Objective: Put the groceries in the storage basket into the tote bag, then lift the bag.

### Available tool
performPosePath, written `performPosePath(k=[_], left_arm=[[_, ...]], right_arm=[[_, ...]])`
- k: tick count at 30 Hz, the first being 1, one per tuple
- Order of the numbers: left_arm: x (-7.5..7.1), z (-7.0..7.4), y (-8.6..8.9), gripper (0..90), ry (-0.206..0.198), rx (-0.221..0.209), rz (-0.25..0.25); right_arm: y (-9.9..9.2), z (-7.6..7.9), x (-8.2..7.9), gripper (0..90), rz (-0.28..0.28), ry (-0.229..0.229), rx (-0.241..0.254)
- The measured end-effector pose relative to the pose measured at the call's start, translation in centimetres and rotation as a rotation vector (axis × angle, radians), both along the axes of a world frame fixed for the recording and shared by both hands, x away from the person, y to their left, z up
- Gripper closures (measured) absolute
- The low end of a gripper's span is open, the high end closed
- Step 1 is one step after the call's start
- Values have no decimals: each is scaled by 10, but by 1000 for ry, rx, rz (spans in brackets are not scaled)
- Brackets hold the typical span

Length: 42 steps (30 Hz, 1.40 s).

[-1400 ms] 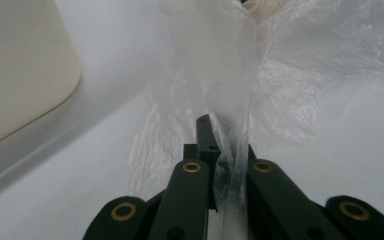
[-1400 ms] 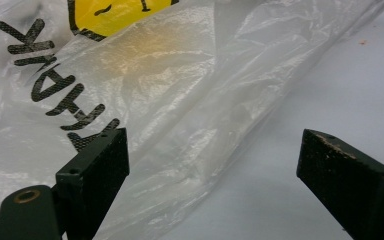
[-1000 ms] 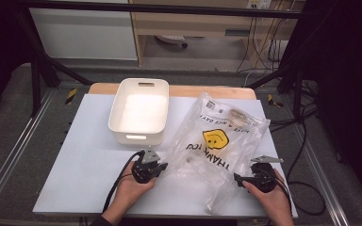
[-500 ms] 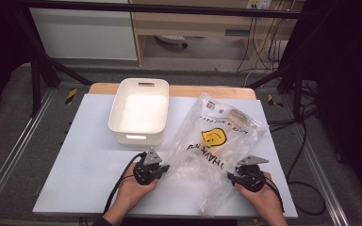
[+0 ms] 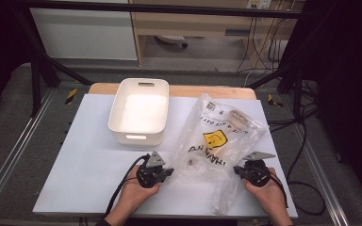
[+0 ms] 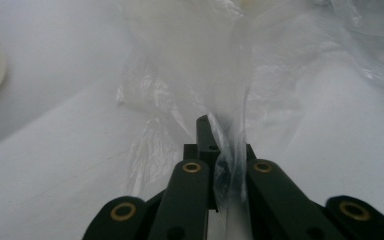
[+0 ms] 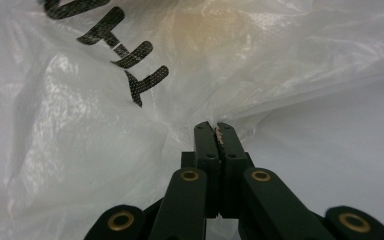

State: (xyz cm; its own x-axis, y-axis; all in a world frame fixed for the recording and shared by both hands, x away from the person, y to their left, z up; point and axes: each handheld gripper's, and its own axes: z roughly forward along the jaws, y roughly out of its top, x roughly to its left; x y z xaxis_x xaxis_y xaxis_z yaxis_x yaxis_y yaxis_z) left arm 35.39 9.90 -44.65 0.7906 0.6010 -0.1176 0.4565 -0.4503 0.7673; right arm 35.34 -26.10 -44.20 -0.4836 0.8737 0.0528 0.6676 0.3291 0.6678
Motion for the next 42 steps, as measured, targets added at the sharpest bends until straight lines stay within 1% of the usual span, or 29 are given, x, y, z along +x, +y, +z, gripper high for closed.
performPosePath(k=[3, 5, 7, 8, 9, 10, 11, 12, 15, 17, 20, 23, 25, 28, 30, 32, 35, 38, 40, 42], left_arm=[[-5, 2, -7, 900, 14, -25, -22], [-10, 3, -12, 900, 19, -32, -39], [-15, 4, -18, 900, 27, -39, -55], [-17, 4, -21, 900, 27, -35, -62], [-20, 3, -23, 900, 21, -27, -70], [-22, 3, -25, 900, 15, -16, -69], [-23, 2, -27, 900, 10, -9, -64], [-23, 1, -27, 900, 5, 0, -61], [-22, -1, -26, 900, 13, 7, -50], [-22, -3, -25, 900, 16, 10, -46], [-21, -4, -24, 900, 14, 12, -40], [-21, -3, -23, 900, 8, 19, -37], [-20, -4, -21, 900, 5, 26, -33], [-20, -5, -20, 900, 4, 32, -32], [-20, -5, -20, 900, 3, 32, -28], [-19, -5, -19, 900, 3, 32, -26], [-19, -5, -19, 900, 2, 34, -28], [-19, -6, -19, 900, 3, 36, -28], [-19, -6, -20, 900, 2, 39, -29], [-19, -7, -20, 900, 3, 41, -30]], right_arm=[[-10, 2, 6, 900, -28, -8, -12], [-18, 2, 12, 900, -51, -20, -37], [-26, 4, 18, 900, -77, -26, -43], [-30, 5, 21, 900, -91, -26, -39], [-33, 5, 24, 900, -99, -30, -46], [-35, 5, 25, 900, -104, -29, -49], [-37, 5, 26, 900, -111, -29, -41], [-37, 5, 25, 900, -109, -29, -39], [-37, 6, 21, 900, -101, -31, -24], [-37, 6, 16, 874, -100, -36, -6], [-39, 6, 7, 768, -103, -45, 22], [-40, 7, -1, 604, -112, -49, 44], [-37, 7, -7, 460, -117, -62, 36], [-35, 6, -13, 316, -121, -74, 29], [-34, 5, -16, 222, -131, -73, 28], [-34, 4, -18, 169, -125, -73, 25], [-34, 2, -21, 114, -126, -70, 22], [-35, -1, -26, 89, -122, -58, 13], [-35, -3, -29, 93, -114, -55, -3], [-34, -6, -30, 95, -104, -42, -7]])
